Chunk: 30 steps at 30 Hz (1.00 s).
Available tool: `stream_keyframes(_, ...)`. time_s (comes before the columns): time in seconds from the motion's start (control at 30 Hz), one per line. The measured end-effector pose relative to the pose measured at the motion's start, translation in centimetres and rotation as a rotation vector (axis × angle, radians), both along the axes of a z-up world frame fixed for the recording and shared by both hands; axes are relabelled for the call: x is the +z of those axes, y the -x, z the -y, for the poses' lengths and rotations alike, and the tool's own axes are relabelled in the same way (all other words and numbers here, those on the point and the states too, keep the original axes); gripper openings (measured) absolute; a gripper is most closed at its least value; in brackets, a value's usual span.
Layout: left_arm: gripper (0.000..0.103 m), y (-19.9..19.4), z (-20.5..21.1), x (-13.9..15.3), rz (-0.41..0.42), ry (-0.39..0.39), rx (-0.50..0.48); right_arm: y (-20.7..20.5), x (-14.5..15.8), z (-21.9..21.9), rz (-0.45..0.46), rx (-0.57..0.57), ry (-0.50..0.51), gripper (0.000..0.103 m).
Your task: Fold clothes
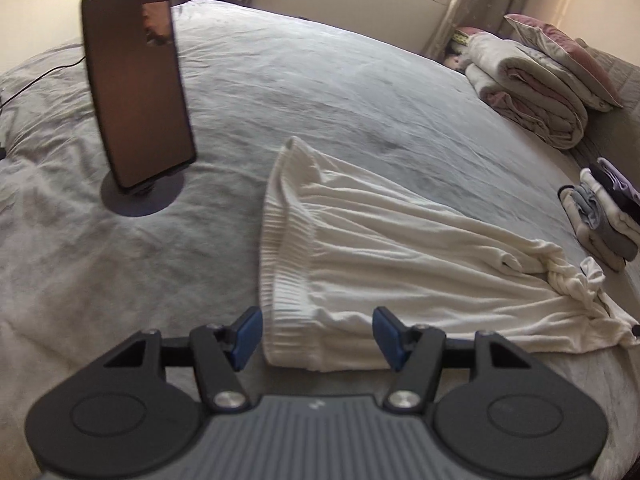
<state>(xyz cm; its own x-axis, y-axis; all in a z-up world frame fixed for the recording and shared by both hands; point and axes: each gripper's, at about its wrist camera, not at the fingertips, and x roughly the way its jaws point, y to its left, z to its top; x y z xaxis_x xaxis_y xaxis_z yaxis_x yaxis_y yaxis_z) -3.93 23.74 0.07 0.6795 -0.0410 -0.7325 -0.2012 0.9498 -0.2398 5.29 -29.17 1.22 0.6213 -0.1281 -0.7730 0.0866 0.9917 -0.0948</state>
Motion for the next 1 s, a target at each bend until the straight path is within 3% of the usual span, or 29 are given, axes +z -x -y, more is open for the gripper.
stream_keyframes(0.13, 0.06, 0.3, -2.4, -0.4, -0.022, 0.051, 0.08, 1.1, 0.8, -2.6, 0.034, 0.128, -0.036, 0.024)
stream_keyframes(0.33, 0.053, -0.1, -4.1, -2.1, -0.108, 0.213, 0.147, 3.1, 0.7, -8.4, 0.04, 0.427, -0.079, 0.032)
stream_keyframes(0.53, 0.047, 0.0, -4.2, -2.5, -0.11, 0.252, 0.178, 5.5, -1.0, -13.7, 0.027, 0.748, -0.011, 0.043)
stream_keyframes(0.67, 0.043, 0.0, -4.3, -2.6, -0.115, 0.276, 0.17, 5.6, -2.8, -15.0, 0.015, 0.798, 0.064, 0.043)
stream_keyframes(0.87, 0.043, -0.2, -4.1, -2.9, -0.11, 0.39, 0.127, 5.5, -3.5, -15.4, 0.044, 0.794, 0.092, 0.043)
stream_keyframes(1.0, 0.037, -0.6, -3.0, -3.3, -0.115, 0.348, 0.132, 5.3, -3.9, -15.6, 0.063, 0.791, 0.111, 0.038)
